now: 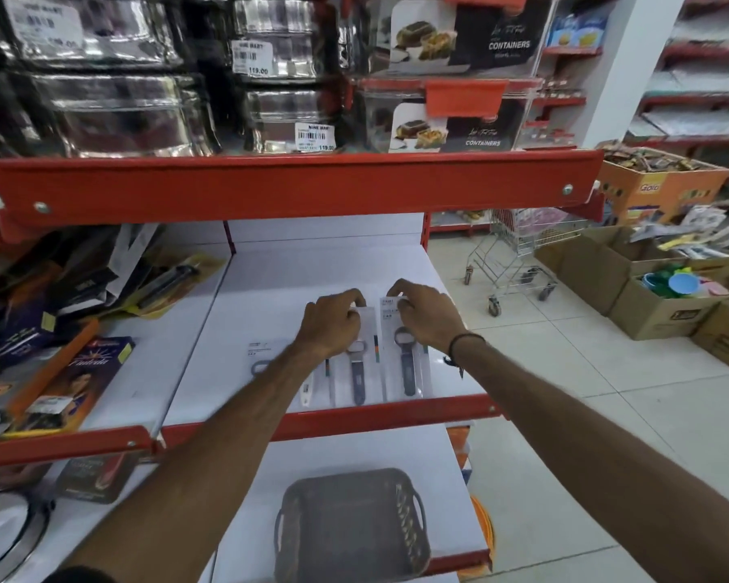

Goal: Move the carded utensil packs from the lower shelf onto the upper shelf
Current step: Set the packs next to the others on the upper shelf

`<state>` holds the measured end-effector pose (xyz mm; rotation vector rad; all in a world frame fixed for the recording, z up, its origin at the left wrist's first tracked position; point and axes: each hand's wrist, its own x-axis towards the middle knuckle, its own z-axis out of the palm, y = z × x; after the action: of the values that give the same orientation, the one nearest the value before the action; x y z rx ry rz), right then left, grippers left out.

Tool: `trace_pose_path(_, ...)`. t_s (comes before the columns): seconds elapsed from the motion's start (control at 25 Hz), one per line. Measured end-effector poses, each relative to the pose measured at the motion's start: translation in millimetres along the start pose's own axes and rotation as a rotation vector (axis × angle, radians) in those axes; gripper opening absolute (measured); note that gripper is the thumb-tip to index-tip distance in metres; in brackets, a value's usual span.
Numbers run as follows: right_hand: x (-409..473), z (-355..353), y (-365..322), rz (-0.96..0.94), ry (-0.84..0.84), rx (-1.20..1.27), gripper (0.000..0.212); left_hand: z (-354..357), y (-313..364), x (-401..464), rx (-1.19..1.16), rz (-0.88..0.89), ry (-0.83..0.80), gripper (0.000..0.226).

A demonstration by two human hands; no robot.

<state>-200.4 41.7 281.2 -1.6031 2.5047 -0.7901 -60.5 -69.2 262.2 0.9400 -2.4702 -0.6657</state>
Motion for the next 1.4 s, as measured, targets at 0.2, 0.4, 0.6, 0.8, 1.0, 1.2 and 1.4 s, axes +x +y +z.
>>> trace_pose_path(0.2, 2.7, 22.1, 15.3, 0.013, -0.146, -0.123, 0.038, 13.0, -18.5, 3.8, 0.188, 0.022, -0.049, 0.033)
trace_pose_path(0.4, -1.4, 26.6, 3.7, -0.069, -0.24, -0.18, 0.05, -45.3, -52.2, -14.0, 0.181, -0.089, -0.256, 0.048)
trace_pose_path(0.6, -2.4, 40.1, -50.8, -0.153, -0.575, -0.072, 0.08, -95.6, -78.4, -38.3, 0.361, -0.251, -0.586, 0.065)
trace_pose_path(0.8, -5.3, 57.1, -72.0, -0.196, -0.671, -0.205, 0.078, -87.4, -87.5, -61.1, 0.371, -0.241, -0.597, 0.073)
trace_pose_path(1.0, -1.9, 65.9, -74.1, -0.139, -0.575, -0.142, 0.07, -86.6, -92.5, -61.5, 0.367, -0.202, -0.595, 0.069)
trace_pose_path(1.2, -2.6, 66.8, -76.3, -0.125, -0.546, -0.136, 0.073, -84.6, -91.8, -57.5, 0.401, -0.184, -0.608, 0.063)
trace_pose_path(1.4, -3.8, 43.1, -65.3, -0.113, -0.555, -0.183, 0.095, -78.5, -74.0, -50.1, 0.548, -0.035, -0.51, 0.068)
